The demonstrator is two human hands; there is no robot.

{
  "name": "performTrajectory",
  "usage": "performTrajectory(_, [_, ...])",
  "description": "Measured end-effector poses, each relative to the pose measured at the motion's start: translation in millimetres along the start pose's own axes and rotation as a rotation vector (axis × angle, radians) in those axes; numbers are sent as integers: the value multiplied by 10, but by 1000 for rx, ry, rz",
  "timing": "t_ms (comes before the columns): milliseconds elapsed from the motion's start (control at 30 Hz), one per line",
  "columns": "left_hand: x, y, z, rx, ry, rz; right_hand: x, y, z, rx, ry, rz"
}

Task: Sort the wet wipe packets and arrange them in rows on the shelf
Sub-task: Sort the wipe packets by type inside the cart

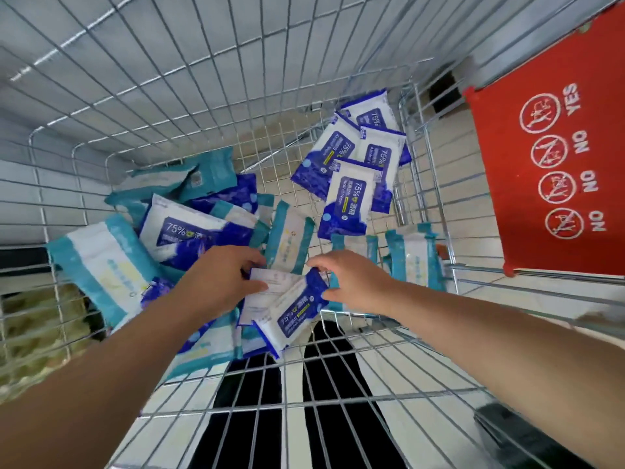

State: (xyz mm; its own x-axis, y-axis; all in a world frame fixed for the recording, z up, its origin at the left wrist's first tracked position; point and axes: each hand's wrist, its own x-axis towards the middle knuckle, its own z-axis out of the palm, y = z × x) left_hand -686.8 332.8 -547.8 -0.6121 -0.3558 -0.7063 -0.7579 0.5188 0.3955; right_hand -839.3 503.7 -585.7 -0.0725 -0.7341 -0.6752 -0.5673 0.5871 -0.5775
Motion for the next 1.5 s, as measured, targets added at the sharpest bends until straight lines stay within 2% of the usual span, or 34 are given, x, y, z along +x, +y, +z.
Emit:
performTrajectory(167, [-31, 19, 35, 6, 77, 20, 75, 6, 73, 1, 31, -24])
performTrajectory(267, [-35, 44, -37, -88, 29, 38, 58, 1, 0, 204, 34, -28])
performTrajectory(333, [-56, 98, -148, -198, -15, 54, 31, -42, -150, 394, 41, 33])
performTrajectory(433, [-44, 174, -323, -234, 31, 69, 13, -4, -417, 576, 67, 143])
performTrajectory(500, [11, 238, -410, -280, 111, 104, 7, 79, -637, 579, 157, 194])
performTrajectory(667, [312, 563, -566, -669, 287, 142, -27, 303, -1111, 681, 471, 346])
performTrajectory(767, [586, 829, -636, -753, 433, 170, 84, 467, -1293, 830, 667, 396])
performTrajectory(833, [795, 952, -600, -769, 462, 206, 183, 558, -1366, 947, 714, 375])
performTrajectory(900, [1015, 976, -452, -673, 392, 229, 244, 547, -1394, 1027, 682, 394])
performTrajectory(1033, [1262, 940, -126, -318, 180, 223, 337, 574, -1279, 944, 522, 503])
performTrajectory(1133, [1282, 958, -129, -255, 140, 216, 380, 598, -1205, 866, 429, 517])
performTrajectory(1267, [1069, 795, -337, -129, 237, 212, 306, 470, -972, 561, 407, 477])
performTrajectory(1333, [881, 622, -411, -21, 307, 228, 238, 298, -765, 554, 256, 398])
performTrajectory(1400, [698, 404, -457, 114, 447, 209, 264, 141, -557, 578, 146, 340])
performTrajectory(1467, [548, 160, -511, 209, 558, 114, 368, 22, -355, 581, 147, 317])
performTrajectory(1500, [501, 43, -540, 233, 558, 46, 432, -25, -264, 590, 161, 314])
